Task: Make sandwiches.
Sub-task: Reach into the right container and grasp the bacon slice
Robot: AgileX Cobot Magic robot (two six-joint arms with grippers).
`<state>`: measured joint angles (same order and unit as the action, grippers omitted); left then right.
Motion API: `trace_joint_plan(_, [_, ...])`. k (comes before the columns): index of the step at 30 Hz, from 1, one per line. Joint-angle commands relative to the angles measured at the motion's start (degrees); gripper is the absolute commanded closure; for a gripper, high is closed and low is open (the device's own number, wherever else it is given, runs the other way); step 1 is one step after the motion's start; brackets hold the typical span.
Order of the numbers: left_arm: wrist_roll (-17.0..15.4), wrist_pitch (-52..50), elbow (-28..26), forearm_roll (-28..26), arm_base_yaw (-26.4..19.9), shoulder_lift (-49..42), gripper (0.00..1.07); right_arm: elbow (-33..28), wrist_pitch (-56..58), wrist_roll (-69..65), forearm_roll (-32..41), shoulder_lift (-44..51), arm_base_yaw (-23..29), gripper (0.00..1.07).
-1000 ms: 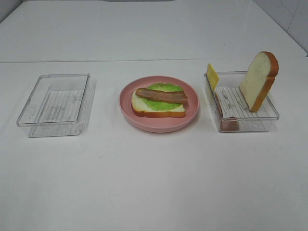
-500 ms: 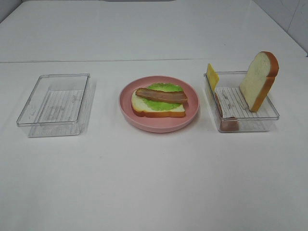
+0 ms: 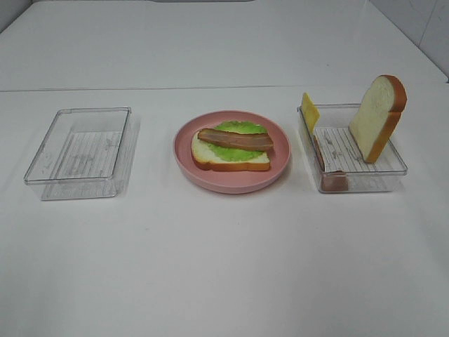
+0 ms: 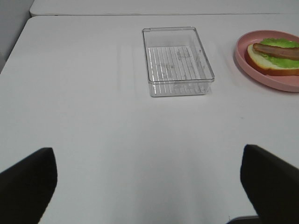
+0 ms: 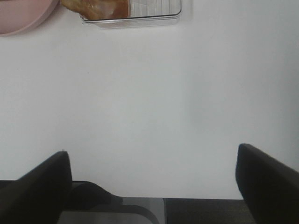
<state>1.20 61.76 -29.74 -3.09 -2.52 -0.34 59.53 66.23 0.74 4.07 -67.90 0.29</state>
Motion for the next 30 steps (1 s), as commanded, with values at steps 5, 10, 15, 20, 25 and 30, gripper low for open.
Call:
trace_joint_plan(5, [-0.23,-0.46,0.06,-0.11,0.29,-1.26,0.04,10.54,2.46,-1.03,0.92,-12.95,-0.23,0.15])
trace_joint_plan(10, [-0.23,-0.46,0.06,-0.11,0.29,-1.26,0.04,14.21,1.15,-1.09,2.35,-17.25,-0.11,0.15])
trace_joint_plan(15, [-0.23,-0.46,0.06,-0.11,0.29,-1.26,0.04,15.07,-1.55,-1.20,4.64,-20.45,0.97,0.15])
trace_joint_plan(20, [-0.23,-0.46,0.06,-0.11,0.29,-1.26,0.04,15.07,-4.30,-2.92,4.64,-23.15,4.47,0.15])
trace_joint_plan(25, [-0.23,-0.46,0.06,-0.11,0.29,-1.26,0.04,15.07,-7.79,-4.76,5.04,-27.10,8.48,0.15])
trace_joint_plan(30, [-0.23,-0.46,0.06,-0.11,0.29,-1.26,0.04,15.18,-13.98,-6.42,5.04,-30.94,12.89,0.15])
